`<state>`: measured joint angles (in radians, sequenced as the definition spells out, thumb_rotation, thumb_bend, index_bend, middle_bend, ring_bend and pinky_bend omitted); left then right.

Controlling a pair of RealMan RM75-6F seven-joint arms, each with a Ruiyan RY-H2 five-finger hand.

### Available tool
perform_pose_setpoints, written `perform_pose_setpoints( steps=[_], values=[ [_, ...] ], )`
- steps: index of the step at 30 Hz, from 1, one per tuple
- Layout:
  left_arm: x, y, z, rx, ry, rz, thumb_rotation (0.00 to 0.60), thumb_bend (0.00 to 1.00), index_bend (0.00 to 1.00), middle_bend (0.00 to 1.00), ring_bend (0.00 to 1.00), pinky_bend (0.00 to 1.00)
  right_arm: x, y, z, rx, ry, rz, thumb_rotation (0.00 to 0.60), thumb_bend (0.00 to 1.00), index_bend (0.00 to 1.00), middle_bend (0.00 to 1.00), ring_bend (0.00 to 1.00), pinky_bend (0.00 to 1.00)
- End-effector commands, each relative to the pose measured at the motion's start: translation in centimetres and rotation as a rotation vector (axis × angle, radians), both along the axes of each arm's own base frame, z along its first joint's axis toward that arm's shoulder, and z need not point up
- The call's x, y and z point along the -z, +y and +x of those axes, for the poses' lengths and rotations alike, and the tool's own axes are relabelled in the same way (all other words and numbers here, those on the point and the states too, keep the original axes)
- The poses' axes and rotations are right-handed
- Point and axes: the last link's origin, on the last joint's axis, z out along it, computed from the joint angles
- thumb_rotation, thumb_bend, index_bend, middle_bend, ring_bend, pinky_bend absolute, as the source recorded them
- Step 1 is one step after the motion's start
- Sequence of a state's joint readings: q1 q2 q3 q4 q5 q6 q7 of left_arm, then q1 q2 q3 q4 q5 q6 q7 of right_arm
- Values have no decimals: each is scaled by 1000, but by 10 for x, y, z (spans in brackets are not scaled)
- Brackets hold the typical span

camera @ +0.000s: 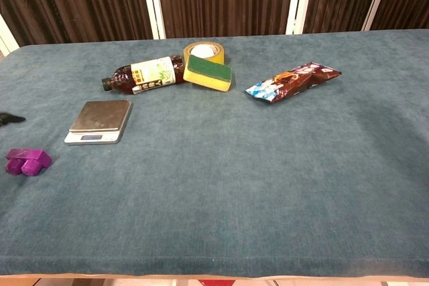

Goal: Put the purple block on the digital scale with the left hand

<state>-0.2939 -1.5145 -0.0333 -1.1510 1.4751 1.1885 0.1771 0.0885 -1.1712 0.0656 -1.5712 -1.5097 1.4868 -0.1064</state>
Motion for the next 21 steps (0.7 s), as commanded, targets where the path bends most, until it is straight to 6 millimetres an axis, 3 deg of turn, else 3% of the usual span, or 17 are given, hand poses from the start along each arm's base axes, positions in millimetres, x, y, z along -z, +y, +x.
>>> perform_pose_setpoints(
  steps=[1,8,14,21],
  values=[
    [9,0,0,-6,5,-14,600,420,47,77,905,827,0,-1,0,1,1,4,600,154,0,0,0,4],
    [20,8,6,29,-22,6,600,417,121,243,909,831,-1,0,-1,11,-1,2,600,154,0,0,0,4],
    [26,10,6,43,-28,14,600,412,435,501,924,854,-1,0,-1,16,1,4,600,154,0,0,0,4],
    [24,18,15,102,-90,99,600,417,631,711,969,906,0,-1,-1,17,3,10,600,154,0,0,0,4]
  ],
)
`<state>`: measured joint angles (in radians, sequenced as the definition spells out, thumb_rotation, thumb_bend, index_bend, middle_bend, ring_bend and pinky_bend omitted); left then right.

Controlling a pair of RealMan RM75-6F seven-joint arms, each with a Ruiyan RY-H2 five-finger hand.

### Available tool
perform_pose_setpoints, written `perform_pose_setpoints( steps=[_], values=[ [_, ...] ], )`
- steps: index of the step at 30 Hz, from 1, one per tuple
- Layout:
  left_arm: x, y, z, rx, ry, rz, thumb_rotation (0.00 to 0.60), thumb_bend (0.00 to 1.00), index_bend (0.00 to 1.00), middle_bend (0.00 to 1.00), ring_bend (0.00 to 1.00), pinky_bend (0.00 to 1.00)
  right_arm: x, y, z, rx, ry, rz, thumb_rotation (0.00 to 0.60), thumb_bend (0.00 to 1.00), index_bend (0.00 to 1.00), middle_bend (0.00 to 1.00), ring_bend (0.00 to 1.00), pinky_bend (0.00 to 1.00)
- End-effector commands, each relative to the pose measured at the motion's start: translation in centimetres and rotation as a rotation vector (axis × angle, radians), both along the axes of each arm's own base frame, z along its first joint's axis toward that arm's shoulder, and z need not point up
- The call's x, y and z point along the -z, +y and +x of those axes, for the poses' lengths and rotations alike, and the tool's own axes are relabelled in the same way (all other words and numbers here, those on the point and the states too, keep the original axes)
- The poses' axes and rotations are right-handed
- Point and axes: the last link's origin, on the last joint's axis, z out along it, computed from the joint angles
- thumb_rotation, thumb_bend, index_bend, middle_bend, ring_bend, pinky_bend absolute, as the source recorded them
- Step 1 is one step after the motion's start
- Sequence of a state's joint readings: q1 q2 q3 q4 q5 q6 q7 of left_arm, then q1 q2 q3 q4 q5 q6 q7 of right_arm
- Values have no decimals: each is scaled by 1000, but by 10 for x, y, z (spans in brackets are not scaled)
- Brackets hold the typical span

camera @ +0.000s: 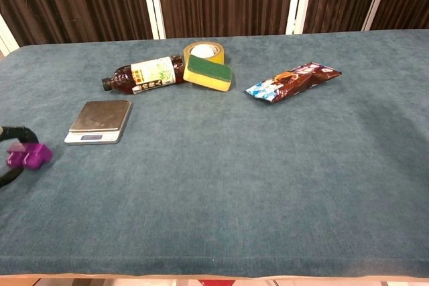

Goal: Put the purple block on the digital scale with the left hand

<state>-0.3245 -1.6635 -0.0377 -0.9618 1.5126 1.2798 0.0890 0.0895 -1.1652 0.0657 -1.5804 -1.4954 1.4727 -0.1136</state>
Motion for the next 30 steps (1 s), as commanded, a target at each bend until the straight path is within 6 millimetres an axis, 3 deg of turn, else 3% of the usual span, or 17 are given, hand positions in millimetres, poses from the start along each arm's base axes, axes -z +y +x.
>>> perform_pose_setpoints(
  steps=[1,6,9,15,24,30],
  values=[
    [0,6,7,31,-49,41,600,418,649,734,974,911,1,-1,0,0,0,4,600,154,0,0,0,4],
    [-4,21,24,65,-122,75,600,430,680,771,983,920,2,-3,-1,6,8,4,600,154,0,0,0,4],
    [-7,43,46,87,-149,90,600,437,679,771,983,920,4,-4,-1,13,12,10,600,154,0,0,0,4],
    [-4,73,77,68,-172,105,600,434,632,722,983,920,5,-5,-2,22,14,17,600,154,0,0,0,4],
    [21,95,84,25,-162,97,600,431,617,701,976,911,2,-5,-4,31,-5,14,600,154,0,0,0,1],
    [36,104,78,-39,-151,69,600,430,512,576,953,894,1,-3,-4,26,-11,10,600,154,0,0,0,0]
  ],
)
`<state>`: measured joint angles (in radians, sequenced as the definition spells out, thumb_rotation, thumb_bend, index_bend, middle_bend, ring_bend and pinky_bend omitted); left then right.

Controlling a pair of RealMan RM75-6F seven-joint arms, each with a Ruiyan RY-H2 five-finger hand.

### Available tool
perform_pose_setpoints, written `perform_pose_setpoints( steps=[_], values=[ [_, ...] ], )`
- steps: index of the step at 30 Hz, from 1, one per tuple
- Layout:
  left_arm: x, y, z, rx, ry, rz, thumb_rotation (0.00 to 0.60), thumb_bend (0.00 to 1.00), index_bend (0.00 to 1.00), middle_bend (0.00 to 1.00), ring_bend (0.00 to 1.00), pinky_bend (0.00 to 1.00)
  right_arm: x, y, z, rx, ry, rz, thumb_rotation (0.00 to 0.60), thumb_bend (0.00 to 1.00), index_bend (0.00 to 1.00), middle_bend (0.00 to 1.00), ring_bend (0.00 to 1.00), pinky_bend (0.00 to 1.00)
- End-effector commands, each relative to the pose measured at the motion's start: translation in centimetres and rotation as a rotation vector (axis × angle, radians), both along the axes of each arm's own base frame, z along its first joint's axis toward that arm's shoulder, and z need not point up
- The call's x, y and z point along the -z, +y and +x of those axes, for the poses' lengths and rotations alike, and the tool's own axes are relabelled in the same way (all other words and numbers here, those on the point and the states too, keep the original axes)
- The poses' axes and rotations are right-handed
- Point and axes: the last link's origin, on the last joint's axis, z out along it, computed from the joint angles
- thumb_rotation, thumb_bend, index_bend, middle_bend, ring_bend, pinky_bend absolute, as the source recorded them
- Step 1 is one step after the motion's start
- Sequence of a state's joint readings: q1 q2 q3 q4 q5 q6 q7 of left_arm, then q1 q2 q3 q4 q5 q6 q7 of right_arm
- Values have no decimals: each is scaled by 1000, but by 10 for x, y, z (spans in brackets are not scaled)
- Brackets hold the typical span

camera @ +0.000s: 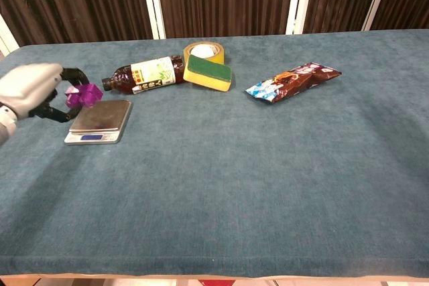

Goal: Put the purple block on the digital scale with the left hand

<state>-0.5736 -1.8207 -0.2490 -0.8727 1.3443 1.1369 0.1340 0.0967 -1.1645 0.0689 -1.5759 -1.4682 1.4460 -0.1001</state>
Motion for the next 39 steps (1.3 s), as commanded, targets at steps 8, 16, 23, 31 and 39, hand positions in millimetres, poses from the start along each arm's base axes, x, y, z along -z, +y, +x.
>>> perform_pose_setpoints(
  steps=[8,16,23,31,39],
  values=[
    [20,6,7,-28,40,-64,600,428,197,232,930,870,2,3,1,-1,0,6,600,154,0,0,0,0],
    [20,-6,18,-13,15,-104,600,417,0,12,909,853,3,5,2,10,2,18,600,154,0,0,0,0],
    [-14,-33,32,74,-59,-74,600,403,0,0,680,713,4,7,2,16,12,19,600,154,0,0,0,0],
    [-109,-147,-47,76,-41,-26,600,402,0,0,0,113,1,18,8,-22,31,-9,600,154,0,0,0,0],
    [-133,-166,-73,55,-127,25,600,401,0,0,0,52,1,14,9,-30,34,-27,600,154,0,0,0,0]
  ],
)
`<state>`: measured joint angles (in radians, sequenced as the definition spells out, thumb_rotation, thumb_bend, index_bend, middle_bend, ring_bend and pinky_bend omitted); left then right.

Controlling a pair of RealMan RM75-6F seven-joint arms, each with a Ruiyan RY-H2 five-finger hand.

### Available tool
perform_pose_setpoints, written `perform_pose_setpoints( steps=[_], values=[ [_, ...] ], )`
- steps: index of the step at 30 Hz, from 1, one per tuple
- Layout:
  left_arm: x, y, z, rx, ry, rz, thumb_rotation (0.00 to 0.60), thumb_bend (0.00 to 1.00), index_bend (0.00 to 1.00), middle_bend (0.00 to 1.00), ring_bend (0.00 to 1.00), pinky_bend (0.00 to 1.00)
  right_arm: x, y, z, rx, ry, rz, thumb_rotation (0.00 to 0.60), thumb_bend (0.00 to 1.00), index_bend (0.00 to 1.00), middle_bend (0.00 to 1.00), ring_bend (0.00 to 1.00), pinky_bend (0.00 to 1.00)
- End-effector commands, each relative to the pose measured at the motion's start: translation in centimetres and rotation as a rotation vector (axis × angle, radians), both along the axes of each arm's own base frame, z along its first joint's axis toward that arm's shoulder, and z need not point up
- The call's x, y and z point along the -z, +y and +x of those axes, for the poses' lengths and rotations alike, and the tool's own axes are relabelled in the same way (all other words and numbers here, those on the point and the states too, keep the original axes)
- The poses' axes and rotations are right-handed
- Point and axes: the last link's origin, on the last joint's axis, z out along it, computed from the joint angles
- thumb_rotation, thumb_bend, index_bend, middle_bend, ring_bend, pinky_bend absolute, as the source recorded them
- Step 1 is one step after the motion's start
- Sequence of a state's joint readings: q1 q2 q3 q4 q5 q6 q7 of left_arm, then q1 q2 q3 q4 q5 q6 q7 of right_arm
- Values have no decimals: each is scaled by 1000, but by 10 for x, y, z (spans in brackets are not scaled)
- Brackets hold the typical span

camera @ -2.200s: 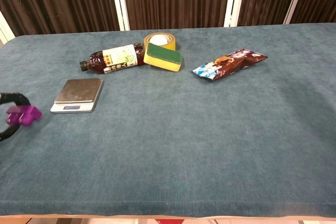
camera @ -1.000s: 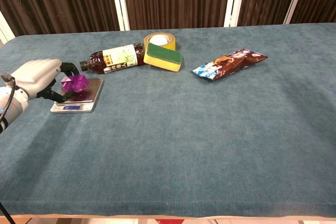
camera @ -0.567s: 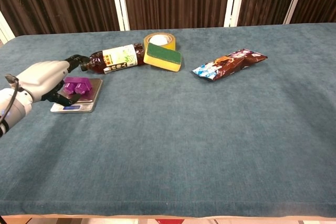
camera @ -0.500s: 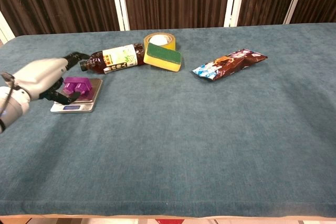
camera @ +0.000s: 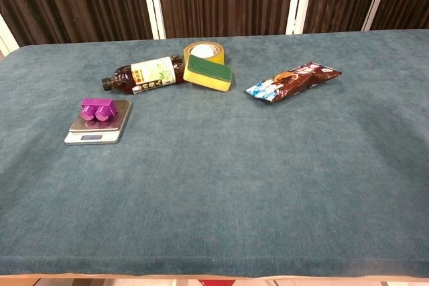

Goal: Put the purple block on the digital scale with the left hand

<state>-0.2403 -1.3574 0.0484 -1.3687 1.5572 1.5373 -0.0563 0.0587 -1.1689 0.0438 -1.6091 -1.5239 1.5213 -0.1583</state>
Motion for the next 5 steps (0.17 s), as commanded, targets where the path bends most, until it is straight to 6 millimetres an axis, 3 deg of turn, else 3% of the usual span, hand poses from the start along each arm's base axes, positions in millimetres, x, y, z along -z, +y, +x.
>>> perform_pose_setpoints(
  steps=[1,5],
  values=[
    [-21,-17,-20,-6,-8,35,600,401,0,0,0,50,0,-3,0,2,7,-3,600,154,0,0,0,0],
    [-19,-19,-24,-22,46,15,600,402,0,0,0,46,-1,-4,0,-3,6,-2,600,153,0,0,0,0]
  ],
)
